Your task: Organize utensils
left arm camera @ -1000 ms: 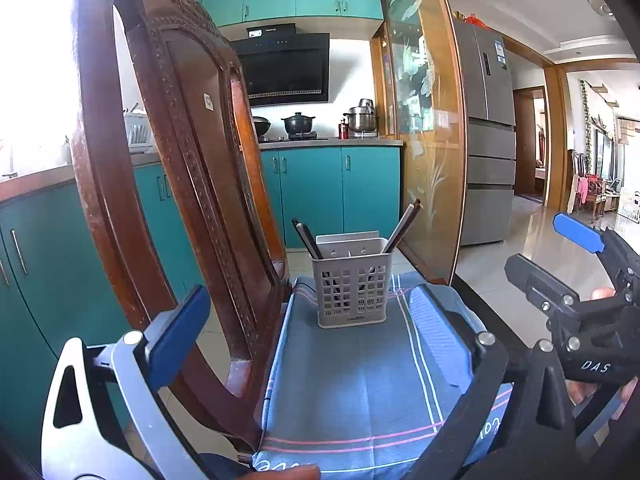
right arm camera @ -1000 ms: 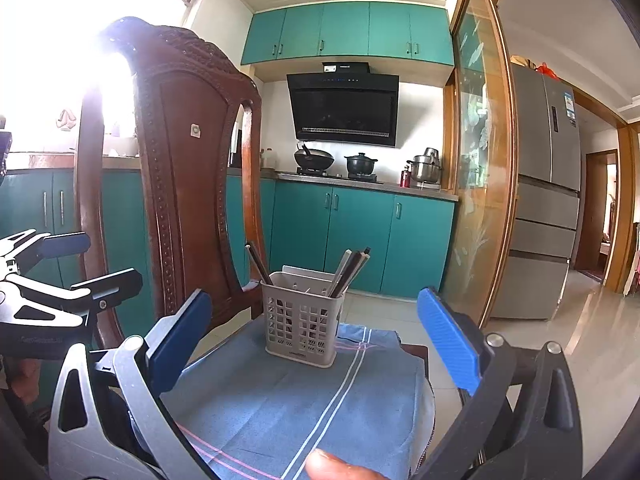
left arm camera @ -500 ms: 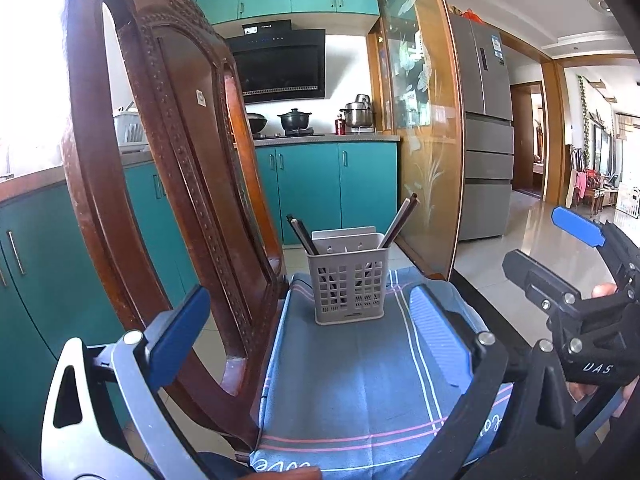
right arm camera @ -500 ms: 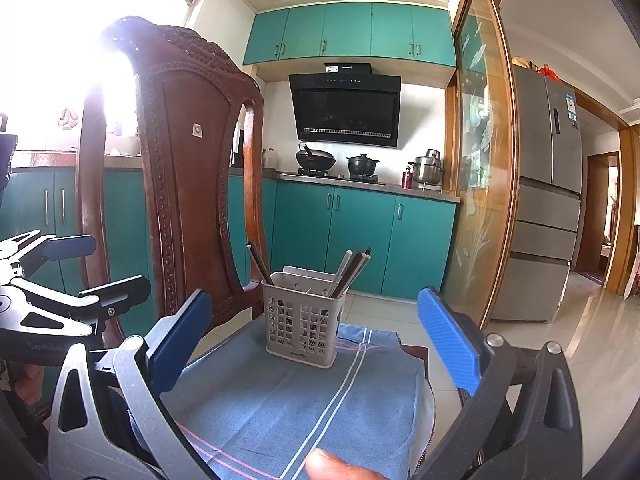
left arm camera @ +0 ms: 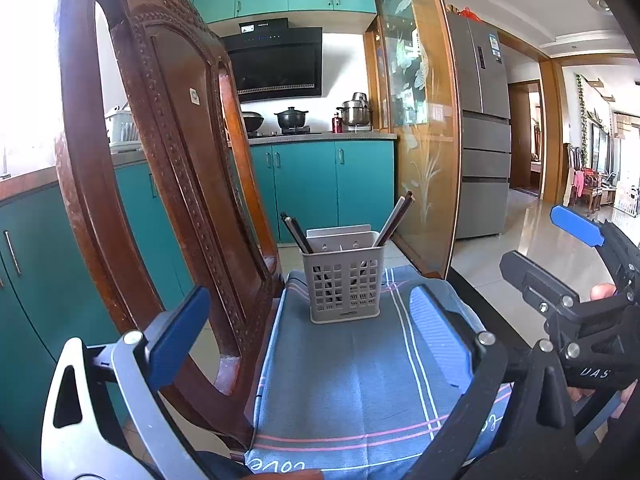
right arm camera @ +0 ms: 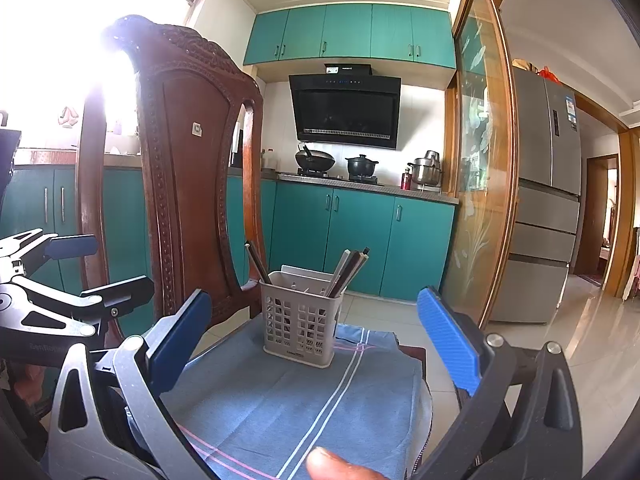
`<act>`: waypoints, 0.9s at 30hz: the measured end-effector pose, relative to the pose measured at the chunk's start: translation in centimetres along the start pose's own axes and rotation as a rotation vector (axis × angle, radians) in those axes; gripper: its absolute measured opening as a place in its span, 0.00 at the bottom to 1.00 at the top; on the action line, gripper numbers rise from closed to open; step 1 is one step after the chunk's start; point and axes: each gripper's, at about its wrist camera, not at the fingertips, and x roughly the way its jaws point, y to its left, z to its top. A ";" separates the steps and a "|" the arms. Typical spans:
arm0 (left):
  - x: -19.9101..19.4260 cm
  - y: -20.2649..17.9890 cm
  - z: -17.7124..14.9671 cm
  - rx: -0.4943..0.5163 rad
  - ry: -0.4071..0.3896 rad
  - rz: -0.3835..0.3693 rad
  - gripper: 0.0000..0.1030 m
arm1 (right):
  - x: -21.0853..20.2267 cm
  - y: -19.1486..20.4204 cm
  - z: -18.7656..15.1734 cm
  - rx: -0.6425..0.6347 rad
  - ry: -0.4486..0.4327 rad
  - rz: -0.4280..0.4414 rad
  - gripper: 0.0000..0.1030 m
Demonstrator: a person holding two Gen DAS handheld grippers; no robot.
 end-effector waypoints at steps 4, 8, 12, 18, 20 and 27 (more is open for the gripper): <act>0.1 0.0 -0.1 0.000 0.001 -0.001 0.96 | 0.0 0.0 -0.1 0.000 0.001 0.000 0.97; 0.2 -0.2 -0.3 0.006 0.004 -0.002 0.96 | 0.0 0.0 -0.1 -0.002 0.006 0.000 0.97; 0.3 -0.2 -0.3 0.007 0.006 -0.004 0.96 | 0.2 0.1 -0.1 -0.001 0.005 0.004 0.97; 0.4 -0.3 -0.4 0.004 0.011 -0.008 0.96 | 0.2 0.2 -0.1 -0.001 0.007 0.006 0.97; 0.3 -0.3 -0.4 0.003 0.009 -0.008 0.96 | 0.3 0.1 -0.2 0.001 0.009 0.006 0.97; 1.3 -0.3 -0.7 -0.013 0.056 -0.024 0.96 | 1.0 -0.1 -0.8 0.020 0.035 -0.004 0.97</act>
